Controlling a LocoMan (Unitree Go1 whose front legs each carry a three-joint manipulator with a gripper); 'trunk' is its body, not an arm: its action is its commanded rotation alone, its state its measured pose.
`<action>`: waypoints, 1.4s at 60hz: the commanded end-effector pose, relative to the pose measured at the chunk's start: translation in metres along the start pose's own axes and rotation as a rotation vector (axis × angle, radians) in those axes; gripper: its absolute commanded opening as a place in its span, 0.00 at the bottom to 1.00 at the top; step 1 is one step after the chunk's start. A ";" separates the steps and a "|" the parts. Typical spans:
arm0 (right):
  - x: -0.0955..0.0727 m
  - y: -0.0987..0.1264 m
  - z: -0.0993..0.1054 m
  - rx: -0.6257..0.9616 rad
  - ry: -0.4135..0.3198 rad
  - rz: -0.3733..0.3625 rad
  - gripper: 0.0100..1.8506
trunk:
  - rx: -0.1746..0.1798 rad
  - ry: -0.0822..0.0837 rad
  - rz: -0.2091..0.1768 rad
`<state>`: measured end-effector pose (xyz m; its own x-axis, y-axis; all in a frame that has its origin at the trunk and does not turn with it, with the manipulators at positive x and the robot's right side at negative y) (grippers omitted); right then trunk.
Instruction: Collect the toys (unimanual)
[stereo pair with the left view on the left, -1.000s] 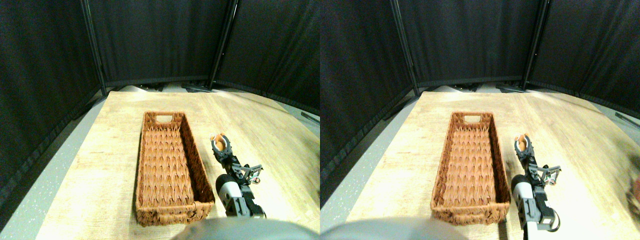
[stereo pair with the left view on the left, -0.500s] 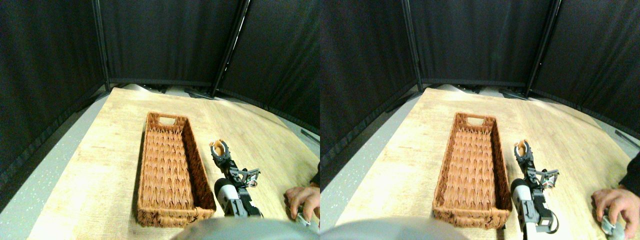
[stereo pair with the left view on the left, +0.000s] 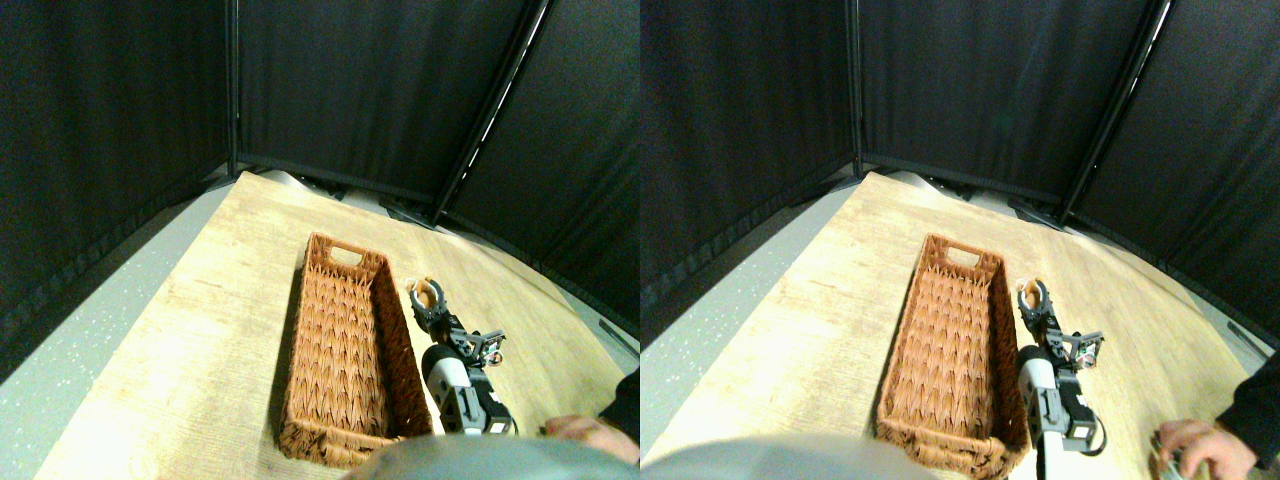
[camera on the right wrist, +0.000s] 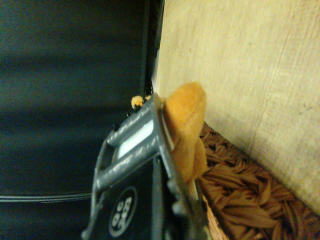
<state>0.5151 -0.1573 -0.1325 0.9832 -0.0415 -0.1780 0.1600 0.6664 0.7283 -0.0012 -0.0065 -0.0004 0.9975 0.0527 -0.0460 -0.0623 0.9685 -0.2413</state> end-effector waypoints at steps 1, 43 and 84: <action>0.001 0.013 0.001 0.043 -0.020 0.008 0.03 | -0.055 0.004 0.024; 0.010 0.056 -0.034 0.051 0.132 0.075 0.03 | -0.127 -0.003 0.071; 0.015 0.036 -0.017 0.051 0.062 -0.027 0.37 | -0.092 0.015 0.035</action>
<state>0.5299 -0.1178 -0.1266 0.9622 0.0086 -0.2722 0.2122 0.6030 0.7690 -0.0031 -0.0063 -0.0030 0.9940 0.0929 -0.0572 -0.1062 0.9449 -0.3096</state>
